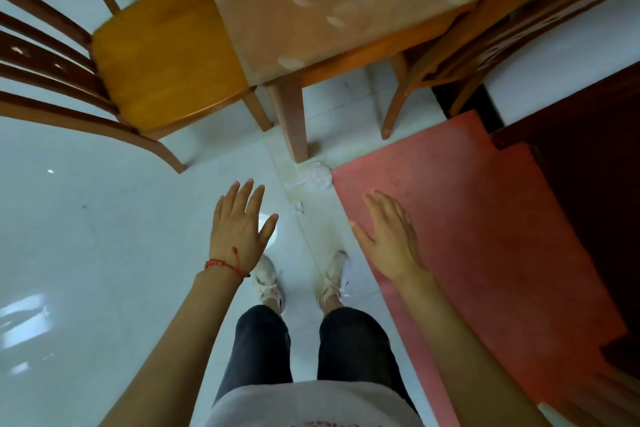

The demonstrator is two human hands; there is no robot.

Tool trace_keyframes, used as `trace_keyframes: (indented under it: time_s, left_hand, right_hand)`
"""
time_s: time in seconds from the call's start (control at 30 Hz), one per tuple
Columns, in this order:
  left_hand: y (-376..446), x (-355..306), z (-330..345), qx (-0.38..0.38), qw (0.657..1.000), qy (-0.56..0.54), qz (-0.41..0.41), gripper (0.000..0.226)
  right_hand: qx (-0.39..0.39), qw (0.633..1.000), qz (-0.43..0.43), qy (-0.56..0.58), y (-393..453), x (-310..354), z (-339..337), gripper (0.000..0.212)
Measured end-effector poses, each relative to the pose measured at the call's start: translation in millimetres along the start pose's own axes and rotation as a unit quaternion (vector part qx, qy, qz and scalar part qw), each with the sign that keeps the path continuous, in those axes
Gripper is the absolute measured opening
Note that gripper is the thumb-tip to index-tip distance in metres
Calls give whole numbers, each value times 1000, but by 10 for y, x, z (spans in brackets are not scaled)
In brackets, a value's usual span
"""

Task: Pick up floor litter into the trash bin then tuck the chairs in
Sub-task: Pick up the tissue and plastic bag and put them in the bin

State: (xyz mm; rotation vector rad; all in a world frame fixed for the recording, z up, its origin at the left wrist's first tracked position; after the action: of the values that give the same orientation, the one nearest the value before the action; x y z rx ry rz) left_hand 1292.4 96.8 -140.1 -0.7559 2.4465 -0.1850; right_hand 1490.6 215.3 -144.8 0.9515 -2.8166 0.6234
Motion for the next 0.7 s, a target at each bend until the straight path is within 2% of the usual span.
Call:
trace_keyframes:
  time_s: [0.1,0.33,0.7]
  left_hand:
    - [145,122,142,-1,1000,-3,2,64]
    - [518,572,699,-6,1000,-1,6,62]
    - [1246,1510,2202,-8,999,-23,32,61]
  right_hand:
    - [-6,1000,3,0,138,17,170,64]
    - [-22,1000,5,0,590,-70,817,70]
    - [-61,998,-15,-15,1578,-494,2302,59]
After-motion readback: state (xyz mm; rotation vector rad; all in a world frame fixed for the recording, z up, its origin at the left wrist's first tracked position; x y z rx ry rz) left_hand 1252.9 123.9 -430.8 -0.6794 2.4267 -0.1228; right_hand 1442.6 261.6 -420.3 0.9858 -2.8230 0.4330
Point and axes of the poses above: each hand's wrist, its own y-axis towards the middle knuckle, its own z-axis out of the palm, x = y × z, the point moved 8 cm from there along y, towards the middle knuckle, and after that the axes turned 14 degrees about -y, right-handed, at the moved point
